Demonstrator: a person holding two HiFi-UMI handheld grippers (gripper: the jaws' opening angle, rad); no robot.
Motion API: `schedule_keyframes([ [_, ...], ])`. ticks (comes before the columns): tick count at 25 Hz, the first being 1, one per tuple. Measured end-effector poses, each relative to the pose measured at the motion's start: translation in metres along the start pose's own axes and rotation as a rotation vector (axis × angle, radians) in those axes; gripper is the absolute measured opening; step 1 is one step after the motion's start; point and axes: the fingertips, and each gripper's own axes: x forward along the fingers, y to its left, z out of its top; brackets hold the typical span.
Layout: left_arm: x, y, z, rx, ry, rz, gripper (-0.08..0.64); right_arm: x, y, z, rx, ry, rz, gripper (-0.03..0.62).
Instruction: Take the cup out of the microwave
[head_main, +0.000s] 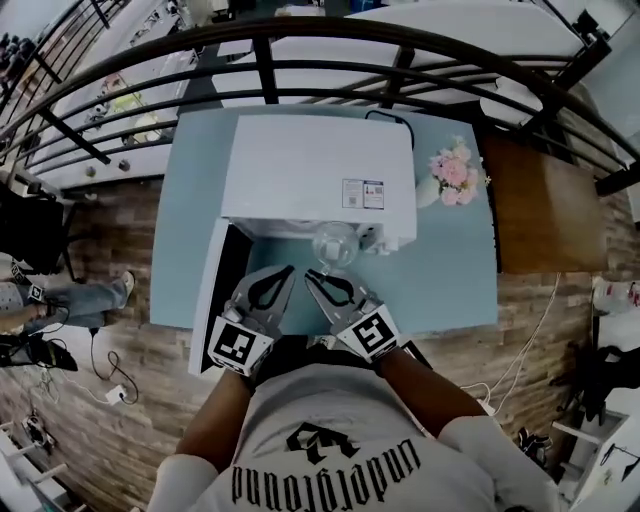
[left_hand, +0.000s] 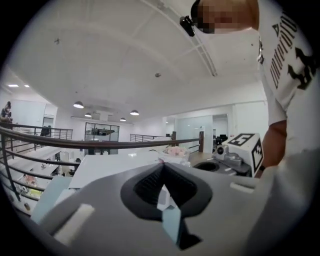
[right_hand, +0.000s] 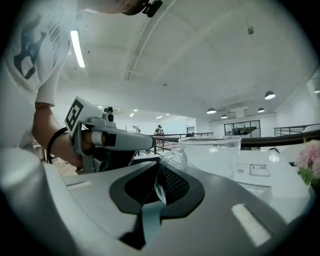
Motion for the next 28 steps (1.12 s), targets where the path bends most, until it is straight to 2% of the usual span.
schedule_keyframes([
  [3,-0.005,-0.010,0.021,0.012,-0.011,-0.047,0.049,-0.010,0.002,0.028,-0.021,-0.004,-0.002,0.023],
  [7,-0.010,0.002,0.049,0.041,-0.058,-0.030,0.049,-0.017,-0.002,0.062,-0.049,-0.053,-0.010,0.023],
  [16,-0.031,-0.002,0.084,0.077,-0.087,-0.080,0.049,-0.028,0.009,0.094,-0.069,-0.078,-0.062,0.023],
  [23,-0.079,-0.009,0.094,0.092,-0.100,-0.149,0.049,-0.029,0.052,0.112,-0.059,-0.077,-0.130,0.023],
  [28,-0.125,-0.015,0.085,0.094,-0.102,-0.191,0.049,-0.029,0.086,0.116,-0.098,-0.112,-0.179,0.023],
])
